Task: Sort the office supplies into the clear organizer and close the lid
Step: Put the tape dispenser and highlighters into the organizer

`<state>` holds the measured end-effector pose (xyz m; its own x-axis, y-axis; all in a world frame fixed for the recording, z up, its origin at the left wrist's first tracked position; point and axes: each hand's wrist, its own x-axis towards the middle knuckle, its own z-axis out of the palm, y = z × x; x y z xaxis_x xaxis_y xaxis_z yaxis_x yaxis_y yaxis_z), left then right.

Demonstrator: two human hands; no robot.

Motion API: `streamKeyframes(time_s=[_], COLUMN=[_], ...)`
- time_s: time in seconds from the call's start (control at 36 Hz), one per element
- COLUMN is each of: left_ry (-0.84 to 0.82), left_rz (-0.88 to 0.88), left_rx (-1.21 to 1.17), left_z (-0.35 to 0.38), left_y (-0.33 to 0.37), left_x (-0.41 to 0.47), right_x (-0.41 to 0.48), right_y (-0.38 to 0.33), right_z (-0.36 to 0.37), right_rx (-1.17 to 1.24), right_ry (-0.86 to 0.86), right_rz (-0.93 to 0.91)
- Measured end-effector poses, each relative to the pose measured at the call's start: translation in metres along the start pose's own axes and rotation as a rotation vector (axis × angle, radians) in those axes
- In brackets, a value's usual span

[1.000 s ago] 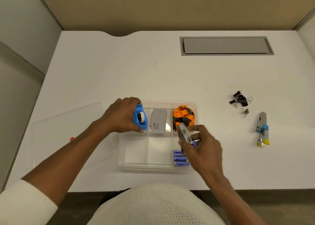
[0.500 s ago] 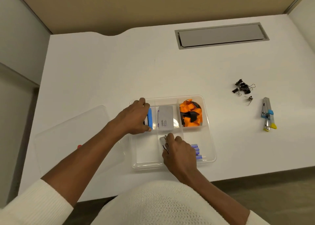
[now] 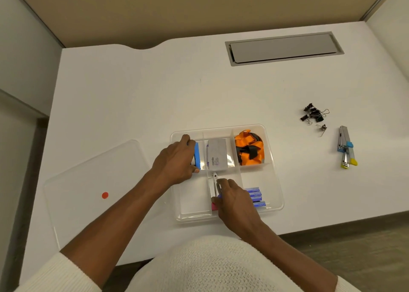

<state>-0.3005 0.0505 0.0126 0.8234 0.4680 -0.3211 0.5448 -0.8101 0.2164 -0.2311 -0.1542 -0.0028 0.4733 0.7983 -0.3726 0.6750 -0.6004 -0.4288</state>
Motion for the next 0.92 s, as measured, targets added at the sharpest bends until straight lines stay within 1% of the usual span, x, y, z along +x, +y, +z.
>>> streamKeyframes(time_s=[0.08, 0.19, 0.42, 0.53, 0.64, 0.81, 0.92], left_ry=[0.007, 0.037, 0.228, 0.231, 0.258, 0.287, 0.264], left_rz=[-0.009, -0.037, -0.061, -0.055, -0.042, -0.053, -0.094], left_rx=[-0.006, -0.041, -0.028, 0.036, 0.067, 0.049, 0.036], left_z=[0.004, 0.007, 0.029, 0.037, 0.036, 0.034, 0.037], left_y=[0.001, 0.001, -0.001, 0.004, 0.004, 0.008, 0.01], left_x=[0.0, -0.003, -0.027, -0.034, -0.036, -0.034, -0.035], right_x=[0.002, 0.002, -0.006, -0.007, -0.005, -0.004, -0.008], right_y=[0.002, 0.002, 0.012, 0.015, 0.014, 0.018, 0.021], right_z=[0.001, 0.001, -0.001, 0.002, 0.005, 0.006, 0.006], right_rx=[-0.023, -0.073, -0.019, -0.01, -0.034, -0.115, -0.173], right_ry=[-0.006, 0.041, 0.008, 0.035, 0.022, 0.005, 0.006], right_rz=[-0.009, -0.025, -0.097, -0.102, -0.126, -0.206, -0.259])
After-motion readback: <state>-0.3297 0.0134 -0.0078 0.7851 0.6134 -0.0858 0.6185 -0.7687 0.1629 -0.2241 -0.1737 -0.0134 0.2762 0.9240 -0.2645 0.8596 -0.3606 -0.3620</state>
